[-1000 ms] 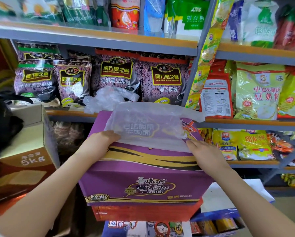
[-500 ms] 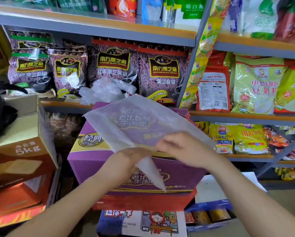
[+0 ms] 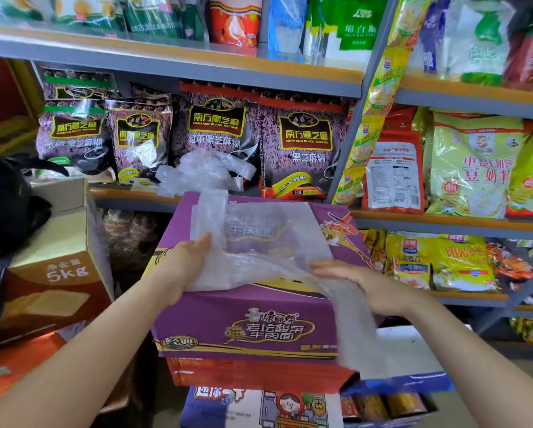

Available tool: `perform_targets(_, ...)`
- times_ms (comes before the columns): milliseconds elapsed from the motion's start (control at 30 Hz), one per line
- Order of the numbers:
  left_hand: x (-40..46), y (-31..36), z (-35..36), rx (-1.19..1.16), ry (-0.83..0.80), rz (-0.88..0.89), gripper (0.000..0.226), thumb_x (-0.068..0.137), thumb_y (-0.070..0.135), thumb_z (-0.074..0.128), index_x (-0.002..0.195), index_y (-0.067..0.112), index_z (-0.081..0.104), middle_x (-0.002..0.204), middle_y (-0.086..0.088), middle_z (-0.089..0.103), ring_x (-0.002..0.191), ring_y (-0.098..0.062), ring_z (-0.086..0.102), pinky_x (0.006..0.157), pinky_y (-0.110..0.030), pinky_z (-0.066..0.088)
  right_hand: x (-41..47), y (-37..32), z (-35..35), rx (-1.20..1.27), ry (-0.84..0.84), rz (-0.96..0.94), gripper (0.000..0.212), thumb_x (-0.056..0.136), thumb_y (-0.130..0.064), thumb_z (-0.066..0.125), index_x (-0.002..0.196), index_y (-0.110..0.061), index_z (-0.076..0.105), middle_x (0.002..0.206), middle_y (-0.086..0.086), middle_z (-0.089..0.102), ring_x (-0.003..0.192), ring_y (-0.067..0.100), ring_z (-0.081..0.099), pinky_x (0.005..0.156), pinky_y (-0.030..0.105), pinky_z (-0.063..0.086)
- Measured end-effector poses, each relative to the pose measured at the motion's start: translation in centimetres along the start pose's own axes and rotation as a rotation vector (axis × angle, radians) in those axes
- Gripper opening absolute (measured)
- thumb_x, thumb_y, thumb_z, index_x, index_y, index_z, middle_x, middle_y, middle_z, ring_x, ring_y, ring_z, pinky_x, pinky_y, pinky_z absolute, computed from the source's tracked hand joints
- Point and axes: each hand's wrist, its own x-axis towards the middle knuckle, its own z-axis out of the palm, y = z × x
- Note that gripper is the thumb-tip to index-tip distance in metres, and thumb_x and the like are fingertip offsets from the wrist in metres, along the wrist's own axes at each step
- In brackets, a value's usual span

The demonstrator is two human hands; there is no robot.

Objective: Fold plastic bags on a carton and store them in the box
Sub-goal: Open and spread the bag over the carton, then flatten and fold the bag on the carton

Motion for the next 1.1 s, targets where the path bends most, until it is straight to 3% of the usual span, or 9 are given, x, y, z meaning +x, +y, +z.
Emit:
perform_targets(100,0.6,-0.1,0.0,0.006,-0.027,-0.020,0.061,0.079,0.058,0.047,0.113,0.009,0.061,0.107,-0.010,0.066,0.098,-0.031,0.062,0.099,-0.045,0.043,-0.5,-0.4,0.9,0.109,0.152,0.012,0.072,0.079,-0.021,0.073,0.135,-0.043,0.032,0.142,-0.030,0.034,0.130,-0.012,0.033,0.102,0.009,0.032)
perform_targets(300,1.3,0.6,-0.1,0.064,-0.001,-0.011,0.050,0.092,0.049,0.043,0.112,0.005,0.059,0.105,-0.010,0.064,0.098,-0.030,0.059,0.097,-0.041,0.044,1.4,-2.2,0.5,0.459,0.511,0.107,0.025,0.088,0.003,0.054,0.091,-0.022,0.061,0.083,-0.018,0.066,0.075,-0.006,0.060,0.069,0.013,0.044)
perform_targets(433,0.5,2.0,-0.2,0.361,0.023,0.155,0.049,0.093,0.048,0.040,0.086,0.002,0.058,0.084,-0.011,0.056,0.080,-0.026,0.051,0.072,-0.031,0.036,3.5,-2.8,-0.1,0.492,0.570,0.429,0.016,0.093,-0.028,0.053,0.092,-0.019,0.067,0.094,0.002,0.068,0.086,0.016,0.063,0.076,0.029,0.044)
perform_targets(533,0.0,1.9,-0.3,0.406,0.065,0.257,0.048,0.090,0.048,0.047,0.063,0.009,0.046,0.062,-0.007,0.046,0.071,-0.027,0.045,0.064,-0.034,0.029,4.6,-2.6,-0.3,0.497,0.645,0.604,0.022,0.092,-0.024,0.050,0.079,-0.013,0.064,0.081,0.008,0.064,0.073,0.023,0.059,0.065,0.030,0.040)
perform_targets(667,0.7,1.1,0.1,0.606,0.111,0.432,0.029,0.094,0.027,0.046,0.096,0.000,0.057,0.095,-0.024,0.063,0.094,-0.040,0.055,0.070,-0.037,0.036,4.9,-2.6,-0.4,0.185,0.666,0.698,0.036,0.089,-0.013,0.043,0.055,-0.014,0.033,0.056,0.002,0.033,0.052,0.018,0.032,0.049,0.030,0.018)
perform_targets(833,2.6,1.3,1.4,0.781,0.140,0.405,0.031,0.098,0.020,0.035,0.109,-0.005,0.049,0.106,-0.032,0.059,0.098,-0.047,0.054,0.077,-0.042,0.042,4.7,-2.0,-0.6,0.035,0.654,0.789,0.041,0.091,-0.012,0.043,0.052,-0.011,0.028,0.054,0.004,0.028,0.049,0.019,0.028,0.047,0.031,0.015)
perform_targets(933,2.0,1.9,2.1,0.924,0.209,0.388,0.035,0.094,0.023,0.044,0.120,0.000,0.038,0.110,-0.024,0.057,0.098,-0.044,0.056,0.069,-0.039,0.041,4.8,-1.5,-0.3,-0.102,0.647,0.820,0.040,0.096,-0.022,0.038,0.059,-0.006,0.041,0.062,0.008,0.044,0.063,0.027,0.044,0.055,0.030,0.030)
perform_targets(1033,2.5,1.6,2.4,1.101,0.309,0.743,0.054,0.078,0.020,0.060,0.126,0.000,0.044,0.118,-0.024,0.055,0.099,-0.043,0.058,0.071,-0.045,0.050,5.2,-1.6,-0.4,-0.193,0.614,0.862,0.035,0.097,-0.029,0.036,0.083,-0.004,0.056,0.086,0.017,0.057,0.082,0.033,0.054,0.066,0.032,0.038)
perform_targets(1100,3.4,1.4,2.6,1.169,0.231,0.952,0.053,0.080,0.031,0.043,0.121,-0.001,0.054,0.129,-0.027,0.051,0.112,-0.043,0.054,0.088,-0.052,0.047,5.6,-2.0,-0.8,-0.260,0.579,0.883,0.044,0.097,-0.037,0.035,0.102,-0.002,0.060,0.103,0.018,0.062,0.097,0.036,0.058,0.069,0.032,0.038)
